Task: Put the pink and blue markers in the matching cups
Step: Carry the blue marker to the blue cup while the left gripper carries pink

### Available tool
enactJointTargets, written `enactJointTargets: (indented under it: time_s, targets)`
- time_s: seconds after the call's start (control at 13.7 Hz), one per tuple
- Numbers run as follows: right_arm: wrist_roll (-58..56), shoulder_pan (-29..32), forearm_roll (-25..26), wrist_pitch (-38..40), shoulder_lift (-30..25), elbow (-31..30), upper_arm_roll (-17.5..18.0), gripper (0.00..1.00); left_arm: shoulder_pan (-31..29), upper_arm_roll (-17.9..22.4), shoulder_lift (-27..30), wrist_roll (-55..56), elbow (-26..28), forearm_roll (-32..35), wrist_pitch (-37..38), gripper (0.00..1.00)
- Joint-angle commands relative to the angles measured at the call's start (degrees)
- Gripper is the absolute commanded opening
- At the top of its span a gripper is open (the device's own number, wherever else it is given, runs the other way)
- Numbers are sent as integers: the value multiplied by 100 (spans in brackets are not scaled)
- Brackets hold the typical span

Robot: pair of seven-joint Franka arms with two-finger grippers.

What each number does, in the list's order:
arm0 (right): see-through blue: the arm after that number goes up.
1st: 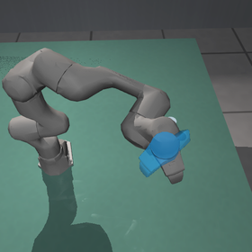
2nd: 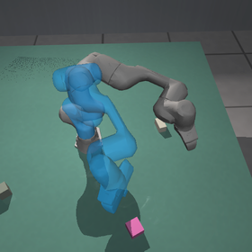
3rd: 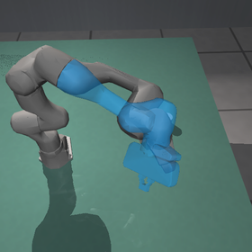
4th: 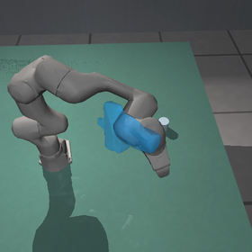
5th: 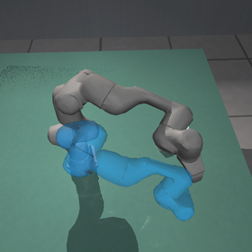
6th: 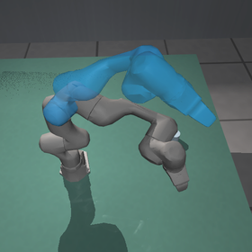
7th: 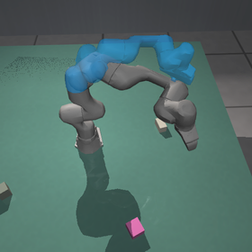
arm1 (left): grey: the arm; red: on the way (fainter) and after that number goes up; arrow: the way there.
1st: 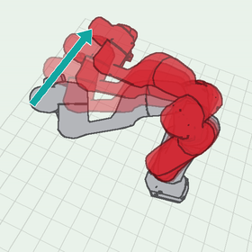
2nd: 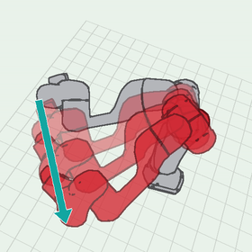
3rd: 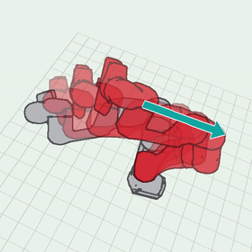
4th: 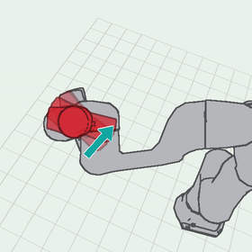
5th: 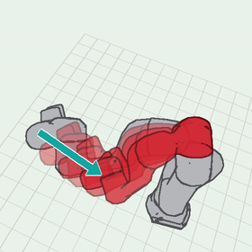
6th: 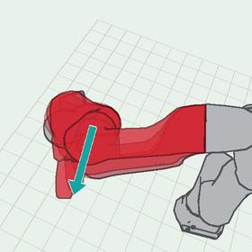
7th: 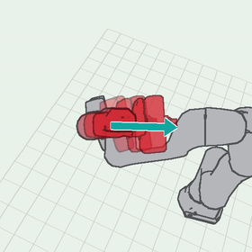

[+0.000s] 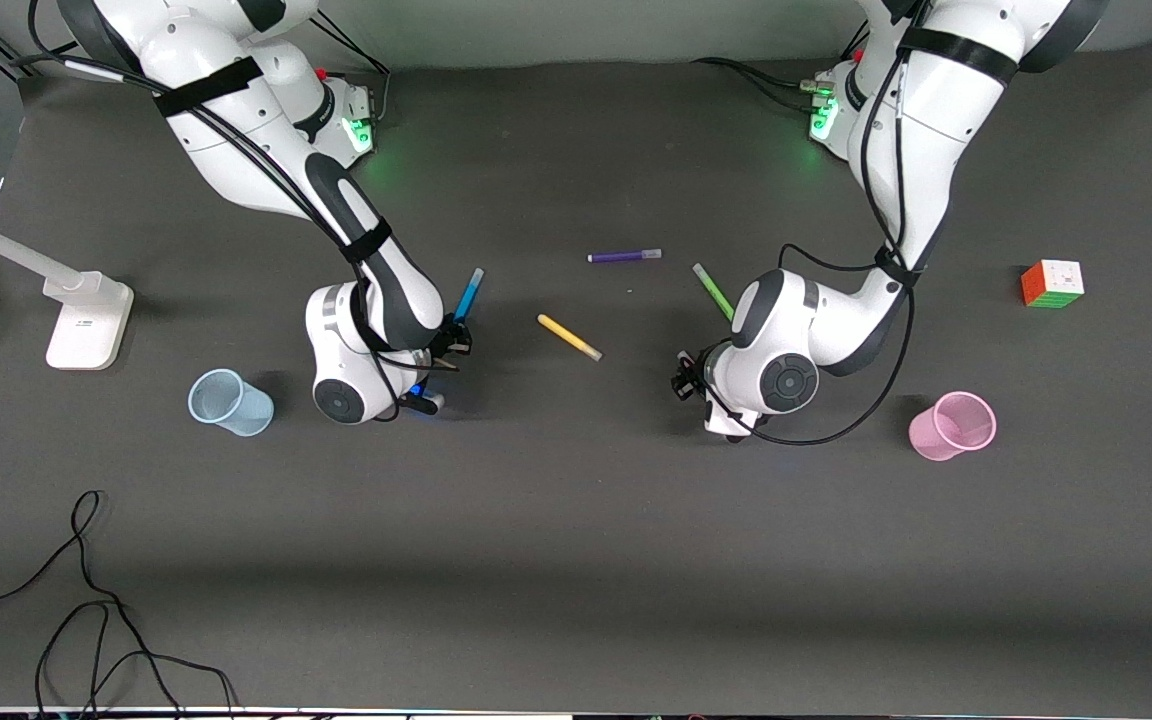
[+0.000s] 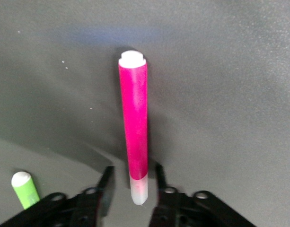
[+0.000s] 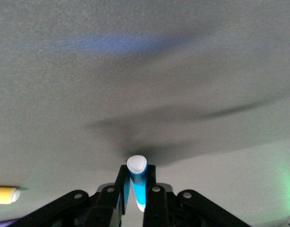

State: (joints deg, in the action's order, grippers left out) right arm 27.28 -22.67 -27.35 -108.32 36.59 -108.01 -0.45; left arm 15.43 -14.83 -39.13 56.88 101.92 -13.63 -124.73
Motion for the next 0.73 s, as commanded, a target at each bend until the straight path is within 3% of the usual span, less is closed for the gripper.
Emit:
enactJointTargets:
  time_s: [0.0,0.07,0.29,0.44,0.66]
  targets:
    - [-3,227,-43,747,-502,173,-95,0,83,42,11,112,-58,-69,63,0]
    - [-38,262,88,1038,-660,296,-217,0,74,42,28,112,-58,-70,89,0]
    - [-126,254,1236,1208,-1450,315,-473,0,-48,76,264,104,-233,-70,666,0]
    - [-309,254,1748,1129,-1908,315,-832,0,-346,77,484,78,-723,-61,1762,0]
    - [-1319,237,1926,743,-2383,324,-1561,0,-882,77,590,-45,-1961,27,3914,0]
